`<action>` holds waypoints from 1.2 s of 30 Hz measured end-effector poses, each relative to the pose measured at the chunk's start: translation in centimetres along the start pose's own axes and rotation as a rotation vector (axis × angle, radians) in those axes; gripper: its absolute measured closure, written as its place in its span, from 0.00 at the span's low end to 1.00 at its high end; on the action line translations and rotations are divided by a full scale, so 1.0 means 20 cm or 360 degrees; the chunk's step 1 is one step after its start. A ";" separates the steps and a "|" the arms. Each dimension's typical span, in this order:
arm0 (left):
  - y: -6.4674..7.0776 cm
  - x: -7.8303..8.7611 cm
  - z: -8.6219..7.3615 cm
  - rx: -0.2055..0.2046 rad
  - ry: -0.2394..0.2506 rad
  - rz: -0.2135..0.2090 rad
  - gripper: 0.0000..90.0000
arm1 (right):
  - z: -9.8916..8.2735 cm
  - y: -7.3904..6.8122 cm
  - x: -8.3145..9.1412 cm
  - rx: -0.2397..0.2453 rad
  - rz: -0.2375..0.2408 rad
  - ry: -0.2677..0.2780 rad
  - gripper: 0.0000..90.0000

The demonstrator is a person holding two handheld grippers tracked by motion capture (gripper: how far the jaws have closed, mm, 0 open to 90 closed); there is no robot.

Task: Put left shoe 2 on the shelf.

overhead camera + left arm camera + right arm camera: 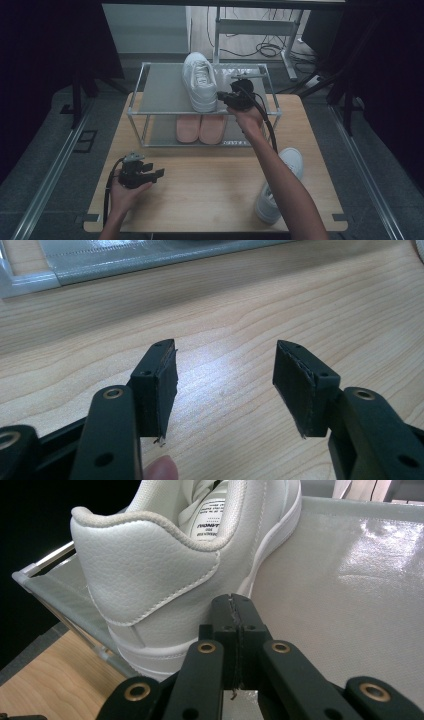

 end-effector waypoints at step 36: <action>0.00 -0.02 0.00 -0.0004 -0.0012 -0.0009 0.48 | 0.06 -0.14 -0.07 -0.0020 0.0057 0.0061 1.00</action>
Point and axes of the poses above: each handheld gripper's, and its own axes: x roughly backward along the jaws, z roughly out of its top, y roughly to its right, the point moved 9 cm from there along -x, roughly forward along the jaws, and after that the axes turned 7 degrees about x, right-handed, at the moved point
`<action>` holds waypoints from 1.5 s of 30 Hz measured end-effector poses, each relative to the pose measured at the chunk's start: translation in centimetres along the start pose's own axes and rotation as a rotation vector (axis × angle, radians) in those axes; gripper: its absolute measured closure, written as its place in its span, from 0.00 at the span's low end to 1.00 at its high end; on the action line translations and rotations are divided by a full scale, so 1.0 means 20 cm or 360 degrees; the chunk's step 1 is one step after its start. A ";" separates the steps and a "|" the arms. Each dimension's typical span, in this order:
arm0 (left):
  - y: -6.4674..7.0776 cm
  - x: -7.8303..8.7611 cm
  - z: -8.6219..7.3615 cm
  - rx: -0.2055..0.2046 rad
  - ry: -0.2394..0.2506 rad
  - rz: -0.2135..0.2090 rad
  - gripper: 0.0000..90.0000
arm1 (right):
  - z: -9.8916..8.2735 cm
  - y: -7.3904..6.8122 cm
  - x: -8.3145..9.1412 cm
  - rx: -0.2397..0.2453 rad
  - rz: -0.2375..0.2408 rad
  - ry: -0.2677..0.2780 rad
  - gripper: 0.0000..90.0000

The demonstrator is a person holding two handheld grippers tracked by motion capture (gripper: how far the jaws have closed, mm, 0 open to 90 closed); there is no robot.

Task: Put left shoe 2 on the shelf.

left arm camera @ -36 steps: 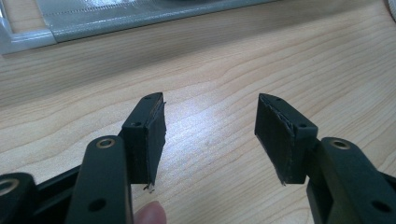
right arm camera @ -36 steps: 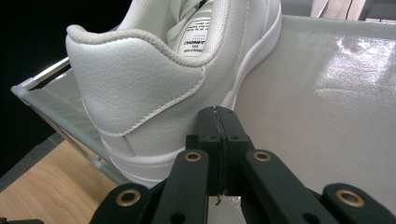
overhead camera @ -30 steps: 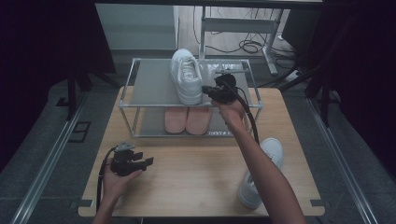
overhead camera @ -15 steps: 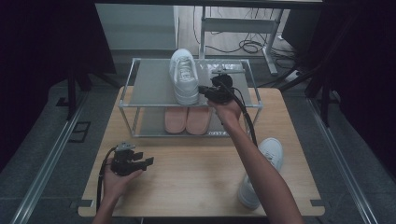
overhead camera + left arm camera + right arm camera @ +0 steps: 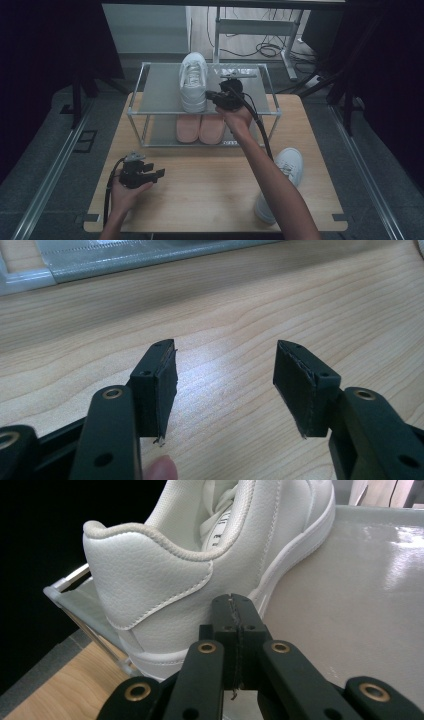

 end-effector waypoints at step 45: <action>0.01 -0.01 -0.01 0.0002 -0.0012 0.0006 0.47 | -0.39 0.12 0.40 0.0213 -0.0033 -0.0057 1.00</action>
Point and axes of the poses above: each handheld gripper's, and its own axes: x roughly backward along the jaws, z roughly out of its top, y roughly to its right, the point moved 9 cm from there along -x, roughly forward along the jaws, and after that the axes turned 7 degrees about x, right-handed, at the moved point
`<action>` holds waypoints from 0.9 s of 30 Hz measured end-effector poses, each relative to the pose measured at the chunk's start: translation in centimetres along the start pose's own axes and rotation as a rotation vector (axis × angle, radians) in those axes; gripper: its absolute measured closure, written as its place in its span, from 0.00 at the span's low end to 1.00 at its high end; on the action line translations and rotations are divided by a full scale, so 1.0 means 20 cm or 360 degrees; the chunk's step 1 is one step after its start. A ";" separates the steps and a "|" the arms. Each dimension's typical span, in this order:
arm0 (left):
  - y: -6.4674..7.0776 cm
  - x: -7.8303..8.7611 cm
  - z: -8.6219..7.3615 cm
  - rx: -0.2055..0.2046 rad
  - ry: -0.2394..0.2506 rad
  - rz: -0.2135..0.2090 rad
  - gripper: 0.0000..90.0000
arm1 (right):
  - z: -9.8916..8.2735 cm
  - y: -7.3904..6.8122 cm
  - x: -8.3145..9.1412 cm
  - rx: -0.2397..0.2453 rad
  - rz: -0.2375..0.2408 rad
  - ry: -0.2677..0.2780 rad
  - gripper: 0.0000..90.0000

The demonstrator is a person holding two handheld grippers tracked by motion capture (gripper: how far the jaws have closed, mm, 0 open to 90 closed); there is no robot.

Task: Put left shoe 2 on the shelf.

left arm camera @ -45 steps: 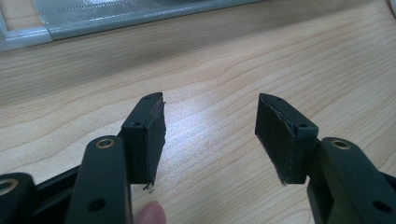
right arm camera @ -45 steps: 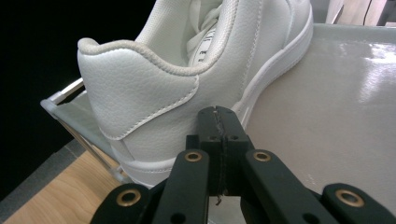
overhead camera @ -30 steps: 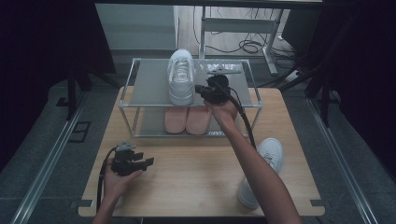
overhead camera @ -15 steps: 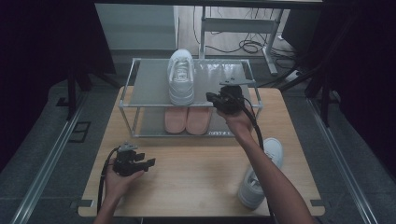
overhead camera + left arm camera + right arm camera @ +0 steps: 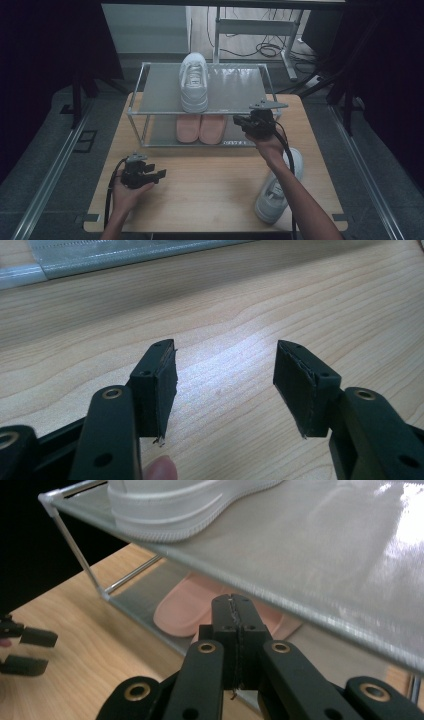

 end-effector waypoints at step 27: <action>0.01 0.01 -0.01 -0.0007 -0.0003 -0.0004 0.48 | -0.31 -0.09 0.12 0.0084 0.0078 -0.0127 1.00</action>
Point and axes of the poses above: each handheld gripper's, and its own axes: x roughly backward along the jaws, z roughly out of its top, y roughly to its right, the point moved 9 cm from there along -x, roughly forward along the jaws, and after that the axes turned 7 degrees about x, right-handed, at the moved point
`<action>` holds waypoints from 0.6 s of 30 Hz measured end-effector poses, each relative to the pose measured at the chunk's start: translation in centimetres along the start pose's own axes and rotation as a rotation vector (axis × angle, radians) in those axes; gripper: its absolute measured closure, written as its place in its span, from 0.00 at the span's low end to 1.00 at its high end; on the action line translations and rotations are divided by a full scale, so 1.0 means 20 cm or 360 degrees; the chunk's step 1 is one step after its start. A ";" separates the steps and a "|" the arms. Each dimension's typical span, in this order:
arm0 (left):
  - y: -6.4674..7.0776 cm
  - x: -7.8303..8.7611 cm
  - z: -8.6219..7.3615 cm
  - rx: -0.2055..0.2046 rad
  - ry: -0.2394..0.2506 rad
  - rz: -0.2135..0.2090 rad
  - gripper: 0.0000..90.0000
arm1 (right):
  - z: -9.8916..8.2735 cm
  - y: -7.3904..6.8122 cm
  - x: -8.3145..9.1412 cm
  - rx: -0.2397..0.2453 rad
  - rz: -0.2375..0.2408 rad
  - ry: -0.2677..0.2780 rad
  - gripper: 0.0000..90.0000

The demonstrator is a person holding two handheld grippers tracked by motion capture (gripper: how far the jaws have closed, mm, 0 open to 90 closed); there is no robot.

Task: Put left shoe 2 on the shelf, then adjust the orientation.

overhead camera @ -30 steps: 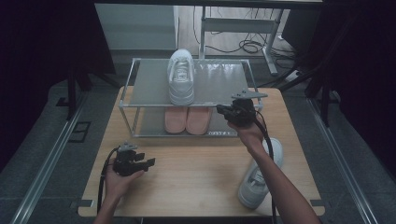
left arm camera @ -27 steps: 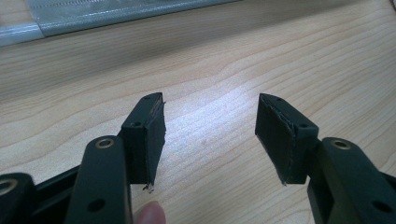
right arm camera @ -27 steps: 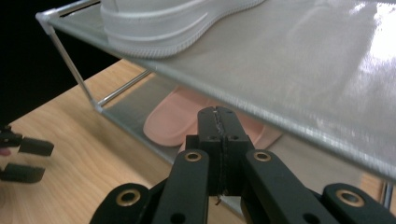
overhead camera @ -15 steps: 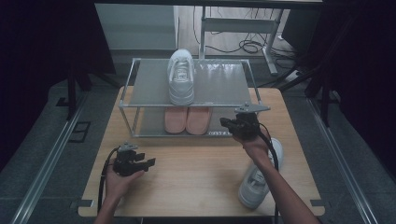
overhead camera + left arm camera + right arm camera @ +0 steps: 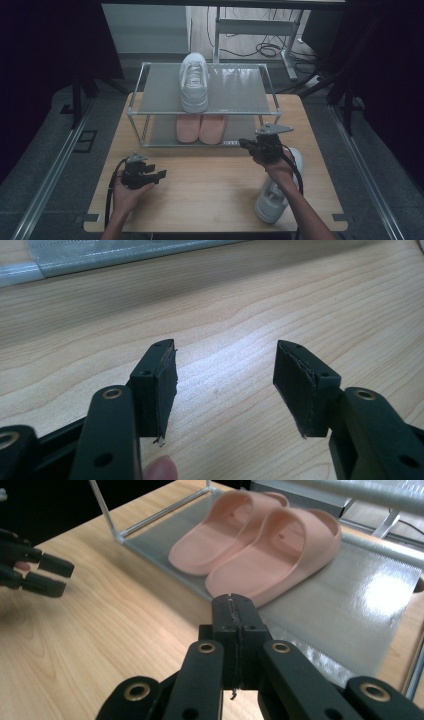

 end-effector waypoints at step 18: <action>0.01 0.00 0.01 0.0011 0.0009 -0.0009 0.48 | -0.23 -0.07 0.14 -0.0010 0.0007 -0.0038 1.00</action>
Point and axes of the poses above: each handheld gripper's, and its own axes: x roughly backward along the jaws, z roughly out of its top, y roughly to its right, the point moved 9 cm from there along -x, roughly forward along the jaws, and after that the axes turned 7 degrees about x, right-handed, at the moved point
